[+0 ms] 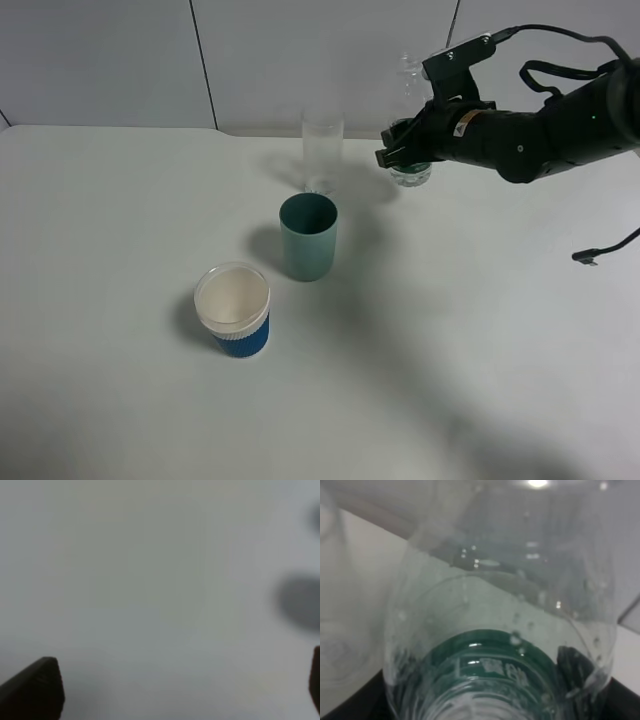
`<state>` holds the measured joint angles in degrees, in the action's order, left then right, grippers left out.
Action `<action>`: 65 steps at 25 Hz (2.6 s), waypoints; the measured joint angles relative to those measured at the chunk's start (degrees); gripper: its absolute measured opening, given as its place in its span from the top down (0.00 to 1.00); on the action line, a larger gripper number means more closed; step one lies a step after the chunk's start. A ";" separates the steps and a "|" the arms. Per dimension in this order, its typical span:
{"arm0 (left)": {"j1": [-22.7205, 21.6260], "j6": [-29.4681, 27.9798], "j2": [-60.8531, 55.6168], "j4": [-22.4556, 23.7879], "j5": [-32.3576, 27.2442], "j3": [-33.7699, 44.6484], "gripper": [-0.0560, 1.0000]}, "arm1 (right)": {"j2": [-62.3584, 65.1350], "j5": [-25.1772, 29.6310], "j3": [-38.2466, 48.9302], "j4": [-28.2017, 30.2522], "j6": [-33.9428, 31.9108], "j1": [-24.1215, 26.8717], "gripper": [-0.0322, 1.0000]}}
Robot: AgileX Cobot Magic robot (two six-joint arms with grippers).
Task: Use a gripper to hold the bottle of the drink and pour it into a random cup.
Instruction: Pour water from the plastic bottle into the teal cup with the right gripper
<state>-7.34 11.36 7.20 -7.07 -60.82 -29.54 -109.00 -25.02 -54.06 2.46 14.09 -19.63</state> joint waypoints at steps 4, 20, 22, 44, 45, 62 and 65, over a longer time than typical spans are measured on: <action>0.00 0.00 0.00 0.00 0.00 0.00 0.01 | 0.00 2.92 -0.97 2.07 4.87 -1.77 0.42; 0.00 0.00 0.00 0.00 0.00 0.00 0.01 | 0.06 12.67 -4.19 11.81 12.31 -5.73 0.42; 0.00 0.00 0.00 0.00 0.00 0.00 0.01 | 0.06 13.59 -4.24 15.25 10.45 -5.84 0.42; 0.00 0.00 0.00 0.00 0.00 0.00 0.01 | 0.24 26.36 -7.94 64.02 -24.10 -9.22 0.42; 0.00 0.00 0.00 0.00 0.00 0.00 0.01 | 0.24 26.36 -7.94 64.77 -23.83 -9.56 0.42; 0.00 0.00 0.00 0.00 0.00 0.00 0.01 | 2.28 26.29 -7.94 70.45 -15.35 -10.77 0.42; 0.00 0.00 0.00 0.00 0.00 0.00 0.01 | 2.28 26.34 -7.94 71.07 -13.76 -10.77 0.42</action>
<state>-7.34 11.36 7.20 -7.07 -60.82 -29.54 -106.71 1.32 -62.00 73.53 0.34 -30.40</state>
